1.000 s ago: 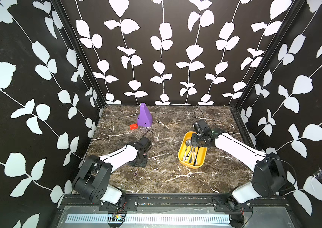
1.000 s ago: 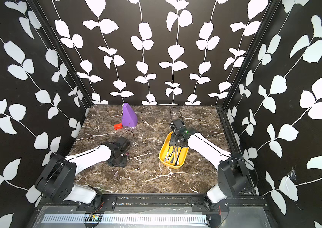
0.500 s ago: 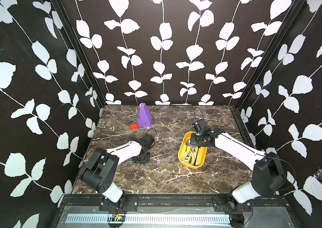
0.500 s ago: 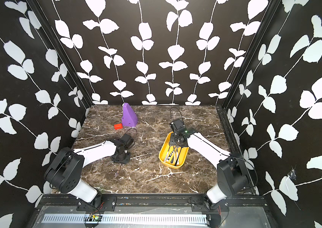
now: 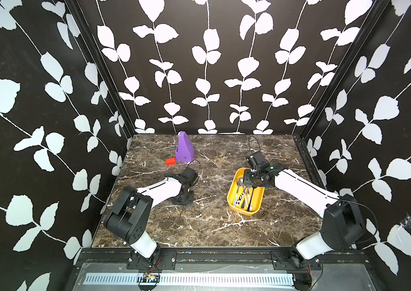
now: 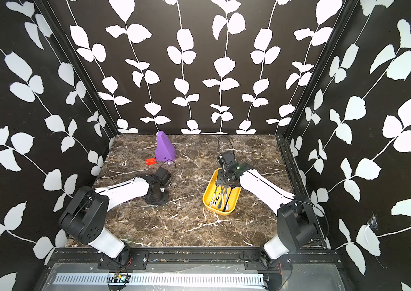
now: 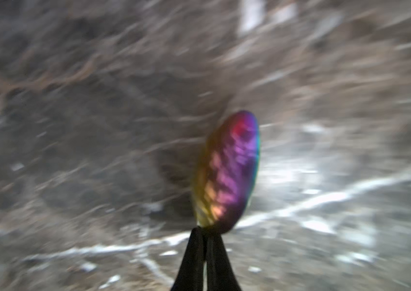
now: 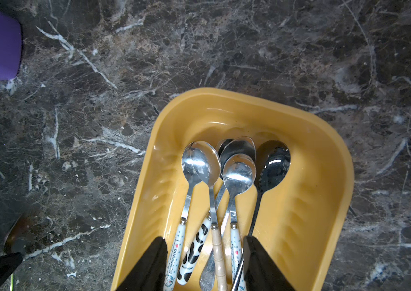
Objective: Put the spoon into the storage box
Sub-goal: Pick up the spoon from the center of the board.
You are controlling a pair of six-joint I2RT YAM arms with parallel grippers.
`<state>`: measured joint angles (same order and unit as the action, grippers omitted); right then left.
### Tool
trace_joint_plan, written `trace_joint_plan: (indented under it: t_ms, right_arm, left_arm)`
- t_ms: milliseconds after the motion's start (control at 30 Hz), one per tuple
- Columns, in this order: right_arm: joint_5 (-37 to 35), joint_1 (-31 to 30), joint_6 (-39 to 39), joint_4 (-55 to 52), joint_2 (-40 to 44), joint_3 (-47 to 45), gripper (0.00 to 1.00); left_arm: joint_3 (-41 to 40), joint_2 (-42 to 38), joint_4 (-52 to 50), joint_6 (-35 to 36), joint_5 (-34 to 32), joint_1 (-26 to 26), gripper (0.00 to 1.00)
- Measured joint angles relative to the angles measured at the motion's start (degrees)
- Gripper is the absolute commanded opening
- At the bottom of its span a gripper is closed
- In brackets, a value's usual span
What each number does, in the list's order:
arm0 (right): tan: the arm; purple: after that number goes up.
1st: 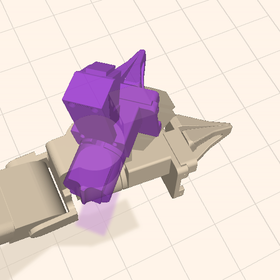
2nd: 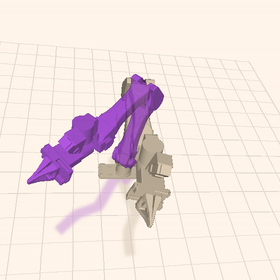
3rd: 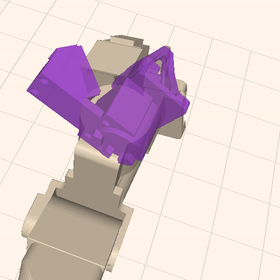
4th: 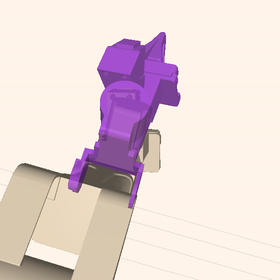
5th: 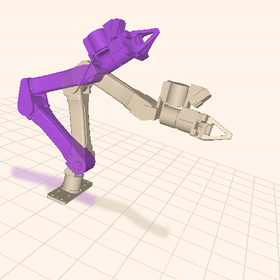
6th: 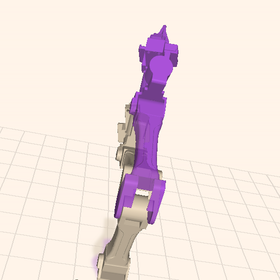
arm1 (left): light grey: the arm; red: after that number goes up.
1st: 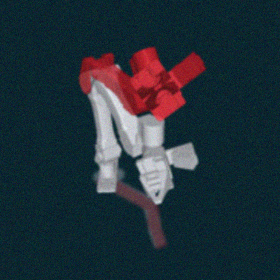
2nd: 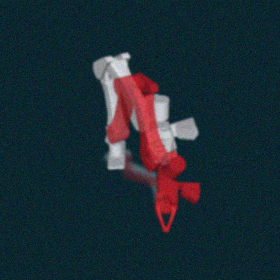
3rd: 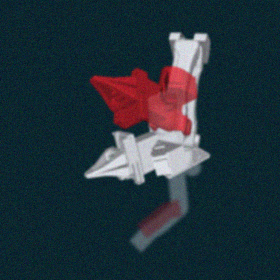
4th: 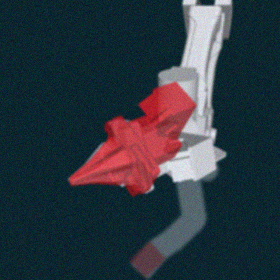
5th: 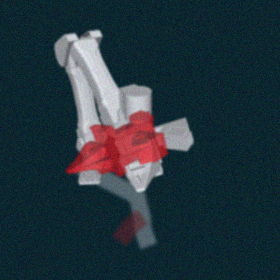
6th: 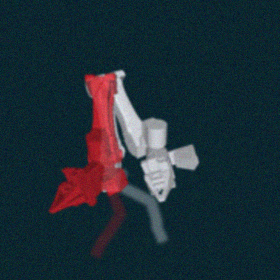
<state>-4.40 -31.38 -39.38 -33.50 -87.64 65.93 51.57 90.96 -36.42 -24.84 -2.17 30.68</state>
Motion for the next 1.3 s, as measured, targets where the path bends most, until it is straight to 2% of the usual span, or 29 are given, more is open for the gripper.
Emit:
trace_joint_plan:
  t_ms: [333, 600, 800, 1033, 1300]
  right_arm:
    - [5.1, 0.2, 8.5, 7.6, 5.9, -2.7, 0.51]
    - [17.8, -0.6, 16.3, 21.7, 11.8, -10.0, 0.51]
    - [26.2, -5.3, 21.9, 30.7, 11.9, -12.3, 0.52]
    - [32.9, -7.8, 23.8, 40.8, 11.8, -16.5, 0.51]
    - [37.2, -7.8, 24.6, 44.0, 11.5, -16.5, 0.4]
  left_arm:
    - [5.6, -6.6, 11.0, -0.5, 17.7, 0.0, 0.0]
    - [8.8, -7.4, 24.4, -4.6, 29.1, -0.4, 0.0]
    - [9.3, -7.4, 35.4, -8.4, 37.6, -0.6, 0.0]
    - [8.8, -7.4, 42.6, -10.4, 43.8, -0.6, 0.0]
    - [7.0, -8.1, 46.5, -11.6, 48.5, -0.6, 0.0]
